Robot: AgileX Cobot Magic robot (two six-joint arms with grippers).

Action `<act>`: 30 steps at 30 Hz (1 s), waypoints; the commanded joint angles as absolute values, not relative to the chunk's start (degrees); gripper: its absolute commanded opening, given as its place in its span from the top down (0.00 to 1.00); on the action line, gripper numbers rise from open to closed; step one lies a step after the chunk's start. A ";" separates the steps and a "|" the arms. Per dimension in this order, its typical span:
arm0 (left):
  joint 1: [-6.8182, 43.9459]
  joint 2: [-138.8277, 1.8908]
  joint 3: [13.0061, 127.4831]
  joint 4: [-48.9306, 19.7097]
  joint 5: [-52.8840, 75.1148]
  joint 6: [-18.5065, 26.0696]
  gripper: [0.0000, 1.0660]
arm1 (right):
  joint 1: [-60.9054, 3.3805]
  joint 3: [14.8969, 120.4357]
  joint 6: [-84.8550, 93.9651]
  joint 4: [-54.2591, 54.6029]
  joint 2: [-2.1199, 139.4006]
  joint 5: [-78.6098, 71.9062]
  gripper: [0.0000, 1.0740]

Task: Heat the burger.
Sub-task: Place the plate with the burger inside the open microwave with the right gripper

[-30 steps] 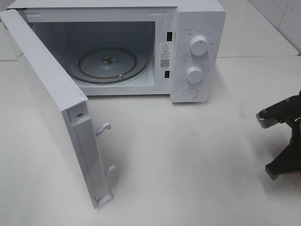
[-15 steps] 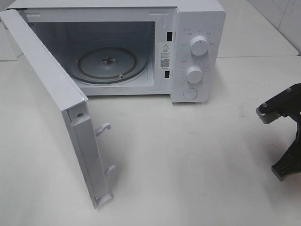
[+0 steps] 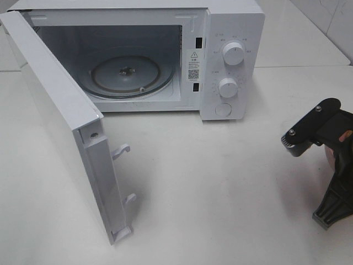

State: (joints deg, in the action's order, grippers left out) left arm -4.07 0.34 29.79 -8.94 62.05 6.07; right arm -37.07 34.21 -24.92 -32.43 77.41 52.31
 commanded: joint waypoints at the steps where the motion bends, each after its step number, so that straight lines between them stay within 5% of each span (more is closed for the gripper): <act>1: -4.24 1.38 29.62 -9.05 61.31 5.90 0.09 | -41.08 33.98 -23.95 -35.41 76.38 55.52 1.00; 30: -4.24 1.38 29.62 -9.05 61.31 5.90 0.09 | -63.03 33.98 -15.53 -38.73 76.38 55.06 1.00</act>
